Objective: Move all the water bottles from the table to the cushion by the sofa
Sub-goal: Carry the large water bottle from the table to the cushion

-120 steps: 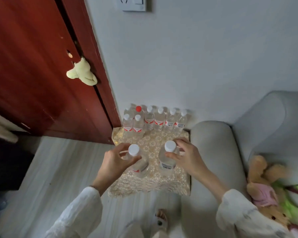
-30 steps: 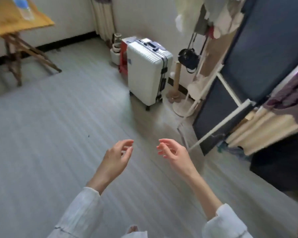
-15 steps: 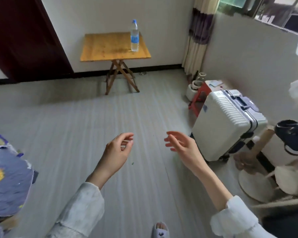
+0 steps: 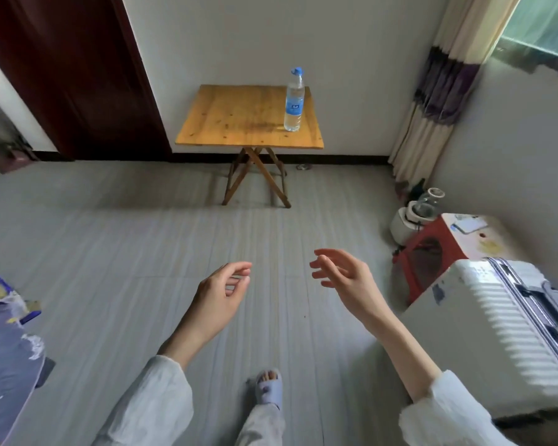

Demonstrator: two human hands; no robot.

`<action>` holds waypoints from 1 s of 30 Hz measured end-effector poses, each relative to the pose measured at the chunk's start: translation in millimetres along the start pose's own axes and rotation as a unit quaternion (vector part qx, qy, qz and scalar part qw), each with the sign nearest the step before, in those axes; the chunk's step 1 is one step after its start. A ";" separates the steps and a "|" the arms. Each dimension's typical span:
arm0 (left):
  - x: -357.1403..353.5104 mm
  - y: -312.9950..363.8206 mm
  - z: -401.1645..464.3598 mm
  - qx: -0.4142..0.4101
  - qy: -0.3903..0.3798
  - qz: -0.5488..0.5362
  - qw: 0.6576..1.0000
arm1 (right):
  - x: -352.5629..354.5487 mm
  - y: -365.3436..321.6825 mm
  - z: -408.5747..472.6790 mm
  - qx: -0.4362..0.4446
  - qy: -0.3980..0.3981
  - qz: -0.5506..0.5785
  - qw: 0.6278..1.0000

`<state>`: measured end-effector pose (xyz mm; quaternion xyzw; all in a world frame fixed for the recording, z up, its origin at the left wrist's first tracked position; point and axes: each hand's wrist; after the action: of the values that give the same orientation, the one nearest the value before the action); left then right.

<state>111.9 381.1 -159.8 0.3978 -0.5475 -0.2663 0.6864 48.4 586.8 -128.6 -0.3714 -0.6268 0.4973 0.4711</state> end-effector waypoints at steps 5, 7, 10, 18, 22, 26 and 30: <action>-11.8 -3.1 149.9 -0.012 -0.005 -0.015 1.000 | 18.5 -15.5 142.8 0.005 0.031 0.003 1.000; -12.1 6.2 210.3 -0.022 0.001 -0.018 1.000 | 28.6 -26.5 194.5 0.013 0.041 0.008 0.999; -21.3 18.7 287.0 -0.034 -0.011 -0.016 0.999 | 44.9 -33.4 260.4 0.014 0.048 0.010 0.999; -73.1 5.7 452.8 -0.009 -0.046 -0.002 0.999 | 88.0 -12.4 440.8 0.005 0.042 0.007 0.999; -98.7 11.0 544.2 0.007 -0.024 -0.022 0.999 | 116.2 -9.6 545.9 0.013 0.025 0.016 0.999; -125.2 22.4 622.2 0.038 -0.018 -0.037 0.998 | 145.1 -15.6 640.5 0.011 0.010 0.023 1.000; -139.3 17.4 683.2 0.067 -0.020 -0.039 0.997 | 158.2 -13.0 717.8 0.007 -0.011 0.019 1.000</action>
<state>-583.6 328.3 -162.9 0.4581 -0.5618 -0.2633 0.6366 -684.9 535.3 -125.2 -0.3746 -0.6214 0.5143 0.4572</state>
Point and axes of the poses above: each hand's wrist, its own z-axis towards the middle knuckle, its own x-axis out of the back of the hand, y = z × x, and after that the axes turned 2 degrees about z, right-handed
